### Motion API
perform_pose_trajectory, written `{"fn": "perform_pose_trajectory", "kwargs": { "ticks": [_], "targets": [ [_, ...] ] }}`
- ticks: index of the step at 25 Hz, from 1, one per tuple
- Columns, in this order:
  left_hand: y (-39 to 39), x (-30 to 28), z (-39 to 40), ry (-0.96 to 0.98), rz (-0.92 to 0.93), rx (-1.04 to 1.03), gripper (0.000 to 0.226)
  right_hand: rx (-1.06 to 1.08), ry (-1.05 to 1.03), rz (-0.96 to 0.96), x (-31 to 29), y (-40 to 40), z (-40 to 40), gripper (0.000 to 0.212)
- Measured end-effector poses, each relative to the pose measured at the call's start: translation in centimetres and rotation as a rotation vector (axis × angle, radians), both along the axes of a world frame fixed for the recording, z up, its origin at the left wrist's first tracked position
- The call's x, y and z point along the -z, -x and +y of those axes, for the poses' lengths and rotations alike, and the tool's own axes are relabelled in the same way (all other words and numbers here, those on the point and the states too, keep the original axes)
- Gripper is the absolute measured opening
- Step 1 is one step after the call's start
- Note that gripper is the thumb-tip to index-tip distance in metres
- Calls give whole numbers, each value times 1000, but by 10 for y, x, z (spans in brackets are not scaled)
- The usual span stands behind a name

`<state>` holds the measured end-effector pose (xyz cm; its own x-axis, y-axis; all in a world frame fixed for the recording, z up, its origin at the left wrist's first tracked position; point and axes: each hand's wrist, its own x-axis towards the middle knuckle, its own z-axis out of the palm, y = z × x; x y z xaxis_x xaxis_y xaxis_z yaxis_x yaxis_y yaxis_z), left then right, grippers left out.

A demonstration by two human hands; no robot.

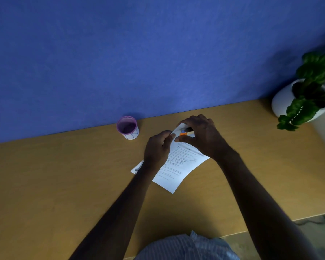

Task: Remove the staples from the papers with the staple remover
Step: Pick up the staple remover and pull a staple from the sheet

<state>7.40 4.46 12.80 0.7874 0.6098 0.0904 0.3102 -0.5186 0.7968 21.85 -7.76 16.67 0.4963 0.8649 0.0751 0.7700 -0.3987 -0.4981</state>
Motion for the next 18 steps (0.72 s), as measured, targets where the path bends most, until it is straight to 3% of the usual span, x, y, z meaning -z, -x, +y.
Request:
{"fn": "perform_pose_trajectory", "kwargs": {
  "ticks": [12,18],
  "targets": [
    [4,-5,4,-11,-8,42,29,78,-68,-25,-12,10,3,39],
    [7,-4,9,148,27,108,34,66,-33,0,-13,5,4,33]
  ]
}}
